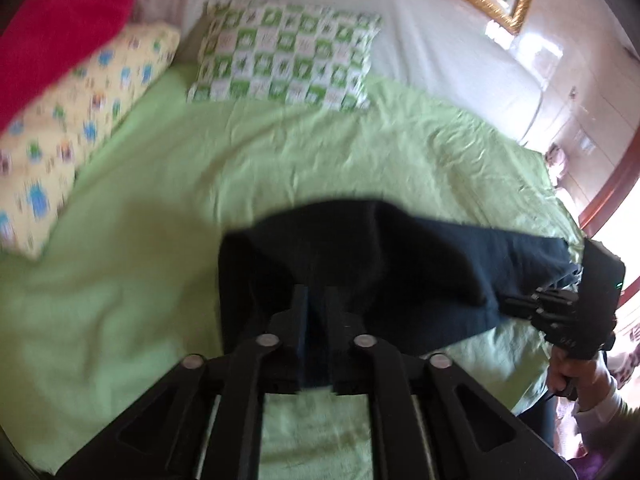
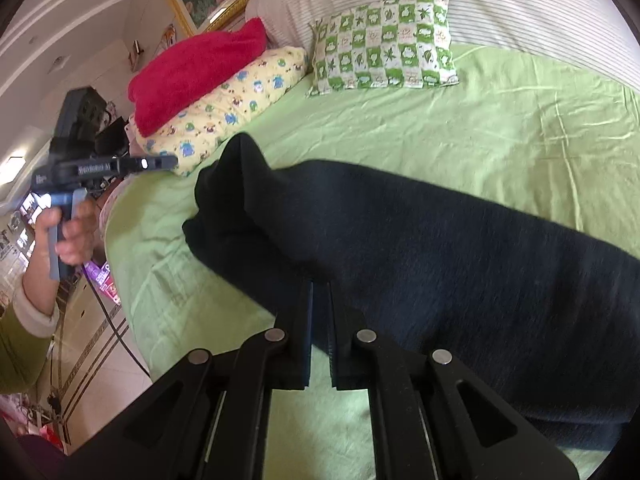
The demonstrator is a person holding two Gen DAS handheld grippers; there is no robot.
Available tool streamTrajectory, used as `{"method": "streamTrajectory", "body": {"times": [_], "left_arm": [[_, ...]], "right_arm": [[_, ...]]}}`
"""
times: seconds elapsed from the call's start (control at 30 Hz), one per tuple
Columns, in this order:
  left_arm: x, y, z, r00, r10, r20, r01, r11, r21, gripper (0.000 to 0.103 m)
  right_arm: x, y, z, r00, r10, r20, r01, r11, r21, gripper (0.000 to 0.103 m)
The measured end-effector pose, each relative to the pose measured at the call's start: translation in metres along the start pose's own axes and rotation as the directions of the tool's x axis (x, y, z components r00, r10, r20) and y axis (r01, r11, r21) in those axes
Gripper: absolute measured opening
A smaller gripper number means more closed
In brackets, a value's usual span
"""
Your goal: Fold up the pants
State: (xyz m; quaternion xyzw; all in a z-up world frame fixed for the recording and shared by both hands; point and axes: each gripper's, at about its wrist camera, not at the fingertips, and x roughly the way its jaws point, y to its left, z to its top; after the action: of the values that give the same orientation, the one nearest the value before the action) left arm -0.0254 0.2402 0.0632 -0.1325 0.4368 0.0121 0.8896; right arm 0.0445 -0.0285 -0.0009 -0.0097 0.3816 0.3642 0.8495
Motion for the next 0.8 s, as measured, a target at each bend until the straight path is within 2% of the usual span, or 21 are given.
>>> {"method": "streamTrajectory", "body": {"times": [0.03, 0.07, 0.1, 0.27, 0.3, 0.33, 0.37, 0.4, 0.43, 0.47, 0.5, 0.57, 0.6, 0.63, 0.67, 0.7, 0.73, 0.8], "left_arm": [[0.008, 0.002, -0.003, 1.000, 0.006, -0.015, -0.006, 1.000, -0.025, 0.036], [0.013, 0.004, -0.005, 1.000, 0.010, -0.023, -0.012, 0.999, -0.050, 0.056], [0.017, 0.005, -0.005, 1.000, 0.004, -0.014, -0.005, 0.997, -0.078, 0.061], [0.037, 0.002, 0.003, 1.000, 0.028, 0.004, -0.027, 0.992, -0.125, 0.064], [0.040, 0.001, 0.005, 1.000, 0.021, 0.003, -0.020, 0.991, -0.129, 0.062], [0.045, -0.001, 0.005, 1.000, 0.005, 0.003, -0.005, 0.992, -0.129, 0.061], [0.048, -0.003, 0.005, 1.000, -0.005, 0.000, 0.005, 0.992, -0.126, 0.055], [0.052, -0.005, 0.006, 1.000, -0.016, -0.006, 0.016, 0.992, -0.122, 0.039], [0.058, -0.007, 0.005, 0.999, -0.028, -0.027, 0.025, 0.993, -0.116, 0.027], [0.062, -0.008, 0.005, 0.998, -0.035, -0.042, 0.030, 0.993, -0.114, 0.014], [0.065, -0.010, 0.004, 0.998, -0.037, -0.053, 0.032, 0.994, -0.107, 0.007], [0.067, -0.015, 0.004, 0.998, -0.019, -0.052, 0.015, 0.998, -0.067, 0.005], [0.065, -0.017, 0.006, 0.998, -0.021, -0.051, 0.019, 0.999, -0.048, 0.004], [0.062, -0.019, 0.007, 0.999, -0.021, -0.048, 0.020, 0.999, -0.033, 0.004], [0.058, -0.020, 0.009, 0.999, -0.015, -0.043, 0.015, 1.000, -0.015, 0.003], [0.052, -0.021, 0.011, 0.999, -0.005, -0.034, 0.005, 1.000, 0.005, 0.003], [0.041, -0.022, 0.015, 1.000, 0.010, -0.009, -0.010, 0.999, 0.034, 0.003], [0.022, -0.020, 0.019, 0.999, 0.020, 0.030, -0.022, 0.997, 0.069, 0.003]], "right_arm": [[0.000, 0.000, -0.001, 1.000, -0.002, -0.005, 0.002, 1.000, -0.001, 0.007], [0.001, -0.001, -0.003, 1.000, -0.004, -0.008, 0.004, 1.000, -0.003, 0.007], [0.000, -0.001, -0.004, 1.000, -0.006, -0.009, 0.006, 1.000, -0.004, 0.007], [-0.004, -0.003, -0.001, 0.999, -0.038, 0.009, 0.038, 0.999, 0.016, 0.008], [-0.005, -0.002, 0.001, 0.999, -0.040, 0.010, 0.040, 0.999, 0.020, 0.008], [-0.005, -0.001, 0.003, 0.999, -0.043, 0.010, 0.043, 0.999, 0.020, 0.013], [-0.005, 0.000, 0.004, 0.999, -0.051, 0.011, 0.051, 0.999, 0.014, 0.018], [-0.004, 0.004, 0.005, 0.998, -0.060, 0.011, 0.060, 0.998, -0.001, 0.035], [-0.003, 0.008, 0.006, 0.997, -0.071, 0.013, 0.071, 0.997, -0.023, 0.057], [-0.002, 0.010, 0.006, 0.997, -0.079, 0.019, 0.080, 0.996, -0.038, 0.064], [-0.001, 0.015, 0.006, 0.995, -0.090, 0.036, 0.093, 0.994, -0.065, 0.066], [0.006, 0.021, 0.008, 0.991, -0.129, 0.042, 0.133, 0.985, -0.109, 0.066], [0.011, 0.022, 0.010, 0.990, -0.138, 0.030, 0.140, 0.983, -0.120, 0.066], [0.017, 0.022, 0.011, 0.990, -0.140, 0.018, 0.141, 0.981, -0.130, 0.061], [0.025, 0.021, 0.012, 0.988, -0.155, 0.005, 0.154, 0.978, -0.144, 0.052], [0.031, 0.020, 0.014, 0.985, -0.171, -0.015, 0.167, 0.974, -0.152, 0.022], [0.037, 0.019, 0.015, 0.982, -0.185, -0.041, 0.176, 0.972, -0.159, 0.005], [0.031, 0.019, 0.017, 0.981, -0.193, -0.016, 0.188, 0.970, -0.157, 0.005]]}}
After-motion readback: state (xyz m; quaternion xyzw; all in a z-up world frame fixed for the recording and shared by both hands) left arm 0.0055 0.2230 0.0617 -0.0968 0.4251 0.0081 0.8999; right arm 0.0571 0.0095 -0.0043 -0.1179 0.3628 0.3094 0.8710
